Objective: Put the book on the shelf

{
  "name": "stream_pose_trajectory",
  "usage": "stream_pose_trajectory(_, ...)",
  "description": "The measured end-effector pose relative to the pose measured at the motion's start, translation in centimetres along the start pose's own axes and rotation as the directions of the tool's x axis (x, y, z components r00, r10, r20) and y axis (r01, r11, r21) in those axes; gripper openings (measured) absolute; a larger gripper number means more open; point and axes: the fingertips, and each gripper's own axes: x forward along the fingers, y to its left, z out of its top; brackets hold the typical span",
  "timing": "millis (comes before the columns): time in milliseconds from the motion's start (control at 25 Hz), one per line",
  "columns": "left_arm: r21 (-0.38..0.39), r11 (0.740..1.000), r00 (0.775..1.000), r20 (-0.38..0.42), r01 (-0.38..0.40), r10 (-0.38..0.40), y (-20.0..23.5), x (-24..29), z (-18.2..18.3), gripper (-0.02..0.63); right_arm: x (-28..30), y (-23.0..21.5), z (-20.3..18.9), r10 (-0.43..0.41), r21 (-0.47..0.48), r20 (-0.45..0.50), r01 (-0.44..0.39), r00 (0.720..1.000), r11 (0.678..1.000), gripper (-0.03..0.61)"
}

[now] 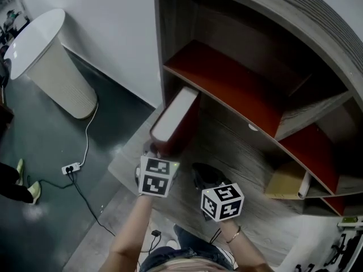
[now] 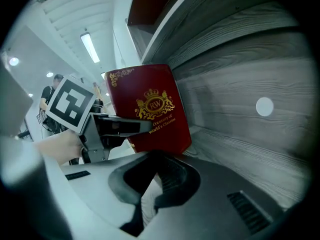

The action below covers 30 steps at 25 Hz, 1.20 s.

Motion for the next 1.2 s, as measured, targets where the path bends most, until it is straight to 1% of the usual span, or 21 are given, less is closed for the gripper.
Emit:
stream_pose_trajectory(480, 0.022, 1.000, 0.999, 0.044, 0.019, -0.020, 0.5, 3.5, 1.8, 0.229, 1.7, -1.9, -1.0, -0.013, 0.033, -0.027, 0.014, 1.000, 0.999, 0.009)
stream_pose_trajectory(720, 0.069, 0.998, 0.999, 0.053, 0.007, -0.011, 0.5, 5.2, 2.9, 0.229, 1.9, -2.4, -1.2, -0.022, 0.049, -0.035, 0.023, 0.999, 0.999, 0.009)
stream_pose_trajectory(880, 0.076, 0.997, 0.997, 0.076, -0.004, -0.002, 0.5, 6.4, 3.6, 0.229, 2.0, -2.9, -1.2, -0.027, 0.056, -0.037, 0.029, 0.999, 0.998, 0.009)
stream_pose_trajectory(1200, 0.081, 0.997, 0.996, 0.088, -0.020, 0.013, 0.6, 7.6, 4.7, 0.229, 1.6, -3.7, -1.5, -0.047, 0.064, -0.041, 0.050, 0.998, 0.997, 0.009)
